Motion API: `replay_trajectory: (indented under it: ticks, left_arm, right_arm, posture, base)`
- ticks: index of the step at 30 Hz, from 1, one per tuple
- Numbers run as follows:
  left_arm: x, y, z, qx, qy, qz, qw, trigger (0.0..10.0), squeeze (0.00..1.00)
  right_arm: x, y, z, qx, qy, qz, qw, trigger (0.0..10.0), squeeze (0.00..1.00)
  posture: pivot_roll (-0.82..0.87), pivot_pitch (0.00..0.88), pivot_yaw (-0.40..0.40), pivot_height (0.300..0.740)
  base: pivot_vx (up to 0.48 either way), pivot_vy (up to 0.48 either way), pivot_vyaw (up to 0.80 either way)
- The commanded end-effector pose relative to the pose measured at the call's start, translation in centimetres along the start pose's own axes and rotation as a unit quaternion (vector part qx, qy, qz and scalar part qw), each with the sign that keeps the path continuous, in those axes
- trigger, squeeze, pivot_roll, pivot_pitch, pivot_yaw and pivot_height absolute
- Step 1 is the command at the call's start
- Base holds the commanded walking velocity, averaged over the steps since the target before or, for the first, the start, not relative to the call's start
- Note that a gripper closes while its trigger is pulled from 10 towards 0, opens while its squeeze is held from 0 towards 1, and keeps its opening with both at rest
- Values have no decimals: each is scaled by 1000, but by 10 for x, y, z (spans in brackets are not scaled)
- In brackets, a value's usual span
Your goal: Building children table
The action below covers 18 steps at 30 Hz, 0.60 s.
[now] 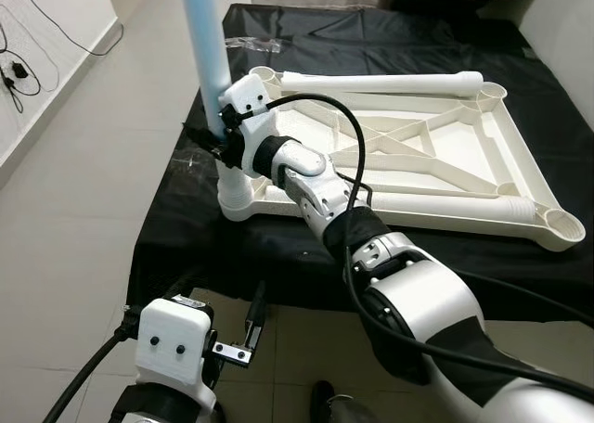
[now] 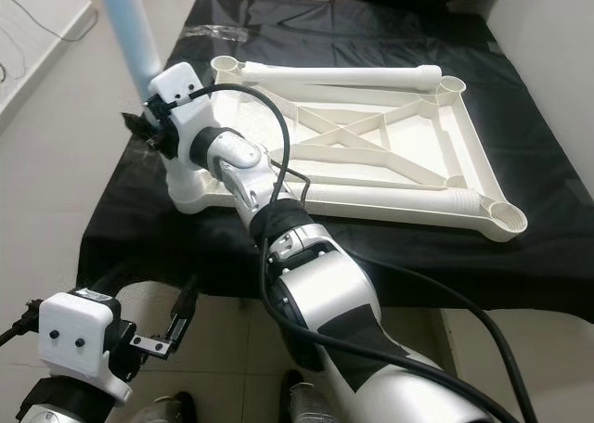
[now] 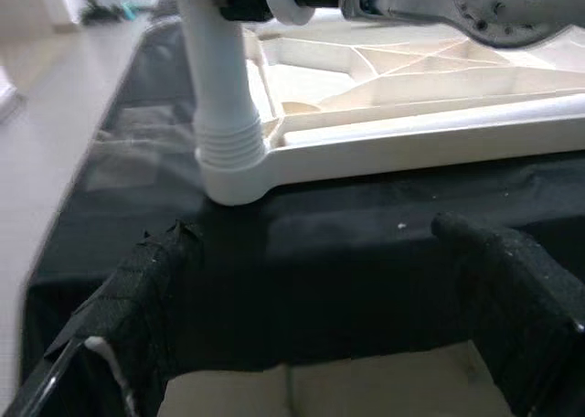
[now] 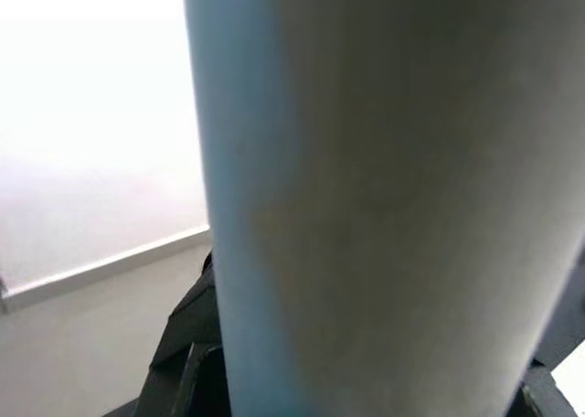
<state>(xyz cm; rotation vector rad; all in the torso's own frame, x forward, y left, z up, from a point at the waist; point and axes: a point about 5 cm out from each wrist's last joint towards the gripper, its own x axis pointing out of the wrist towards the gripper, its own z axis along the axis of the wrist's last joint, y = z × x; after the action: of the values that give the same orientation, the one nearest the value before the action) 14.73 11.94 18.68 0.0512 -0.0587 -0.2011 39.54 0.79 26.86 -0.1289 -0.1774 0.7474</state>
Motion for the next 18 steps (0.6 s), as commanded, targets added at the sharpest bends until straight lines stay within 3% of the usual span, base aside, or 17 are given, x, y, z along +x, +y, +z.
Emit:
replay_trajectory:
  ticks: [1, 2, 8, 11, 13, 14, 15, 17, 18]
  left_arm:
    - [-2, -1, -4, -5, 13, -1, 1000, 10000, 0]
    - [-2, -1, -4, -5, 13, -1, 1000, 10000, 0]
    - [-1, -1, -5, -4, 12, -3, 1000, 10000, 0]
    - [-1, -1, -5, -4, 12, -3, 1000, 10000, 0]
    - [-1, -1, -5, -4, 12, -3, 1000, 10000, 0]
    - [-1, -1, -5, -4, 12, -3, 1000, 10000, 0]
    - [-1, -1, -5, -4, 12, -3, 1000, 10000, 0]
    - [-1, -1, -5, -4, 13, -3, 1000, 10000, 0]
    - [-1, -1, -5, -4, 13, -3, 1000, 10000, 0]
  right_arm:
    - [-12, -4, -49, 39, 105, -77, 991, 10000, 0]
    - [-13, -9, -48, 42, 103, -118, 987, 10000, 0]
    - [-14, -14, -47, 61, 99, -186, 976, 10000, 0]
    - [-16, -21, -45, 77, 93, -266, 956, 10000, 0]
    - [-16, -21, -45, 77, 93, -266, 956, 10000, 0]
    - [-18, -24, -44, 82, 91, -297, 947, 10000, 0]
    - [-18, -24, -44, 82, 91, -297, 947, 10000, 0]
    - [-20, -27, -44, 90, 89, -352, 927, 10000, 0]
    - [-20, -27, -44, 90, 89, -352, 927, 10000, 0]
  posture:
    - [114, 266, -86, 740]
    - [114, 266, -86, 740]
    - [113, 268, -86, 740]
    - [115, 270, -88, 740]
    - [115, 270, -88, 740]
    - [115, 270, -88, 740]
    - [115, 270, -88, 740]
    - [115, 270, -88, 740]
    - [115, 270, -88, 740]
  base:
    - [0, 0, 0]
    - [0, 0, 0]
    - [0, 0, 0]
    - [0, 0, 0]
    - [0, 0, 0]
    - [0, 0, 0]
    - [0, 0, 0]
    - [0, 0, 0]
    - [0, 0, 0]
